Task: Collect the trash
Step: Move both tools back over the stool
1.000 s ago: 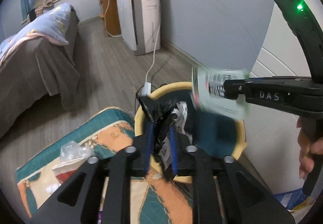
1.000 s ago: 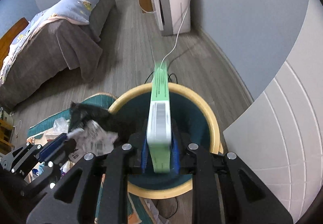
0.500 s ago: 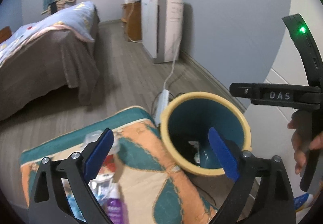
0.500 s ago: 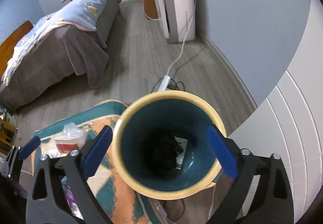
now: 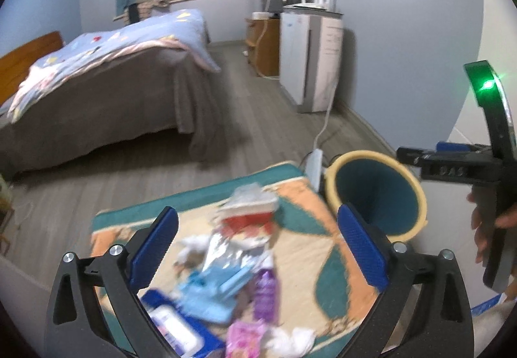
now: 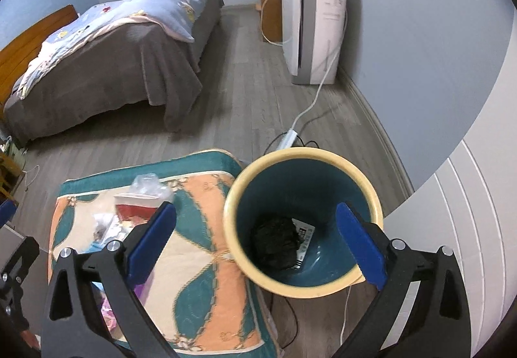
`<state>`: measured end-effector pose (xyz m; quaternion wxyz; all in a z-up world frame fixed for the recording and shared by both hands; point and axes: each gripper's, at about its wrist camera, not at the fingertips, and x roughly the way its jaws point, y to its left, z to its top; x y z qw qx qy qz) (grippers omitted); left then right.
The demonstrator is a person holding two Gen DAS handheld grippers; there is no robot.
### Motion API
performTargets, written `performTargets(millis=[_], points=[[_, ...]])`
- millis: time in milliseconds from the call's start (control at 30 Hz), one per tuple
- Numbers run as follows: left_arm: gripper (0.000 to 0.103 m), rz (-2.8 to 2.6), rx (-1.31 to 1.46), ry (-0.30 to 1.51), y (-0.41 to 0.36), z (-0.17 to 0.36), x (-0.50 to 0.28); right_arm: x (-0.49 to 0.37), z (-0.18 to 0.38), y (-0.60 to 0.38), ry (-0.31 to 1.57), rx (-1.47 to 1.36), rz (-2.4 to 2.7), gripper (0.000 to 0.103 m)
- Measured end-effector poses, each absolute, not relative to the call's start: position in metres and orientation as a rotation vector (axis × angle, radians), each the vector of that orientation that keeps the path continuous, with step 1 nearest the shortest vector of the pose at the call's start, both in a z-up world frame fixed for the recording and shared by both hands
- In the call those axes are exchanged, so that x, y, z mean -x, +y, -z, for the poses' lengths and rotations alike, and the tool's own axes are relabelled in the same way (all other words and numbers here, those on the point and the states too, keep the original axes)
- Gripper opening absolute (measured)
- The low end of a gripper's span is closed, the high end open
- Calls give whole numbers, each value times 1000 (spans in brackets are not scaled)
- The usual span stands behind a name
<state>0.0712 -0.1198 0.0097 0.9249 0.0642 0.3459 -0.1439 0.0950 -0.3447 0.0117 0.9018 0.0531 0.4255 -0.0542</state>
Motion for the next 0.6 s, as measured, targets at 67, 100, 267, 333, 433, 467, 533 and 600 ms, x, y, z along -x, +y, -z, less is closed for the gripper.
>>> performTargets(millis=[67,100,267,333,433,467,533,600], points=[[98,262,-140,711,-101,-11,-63,-90,-16,-334,868,-119,109,97],[98,249,-140,709,-90,-11,-59,-88,-17,-328,860,-120,111,97],[98,192,-127,704,-53,-11,-45,-81,-14,-293,877,-64,135,97],[98,167,-125,708,-42,-6,-41,-78,-10,-278,894,-37,121,97],[98,130,-120,725,-25,5,-36,-75,-3,-257,911,-7,100,97],[98,119,-114,733,-20,9,-36,-73,1,-251,919,-11,87,97],[98,102,-102,742,-9,14,-35,-73,10,-241,951,-19,59,97],[98,82,-96,746,2,20,-34,-74,18,-235,978,-9,70,97]])
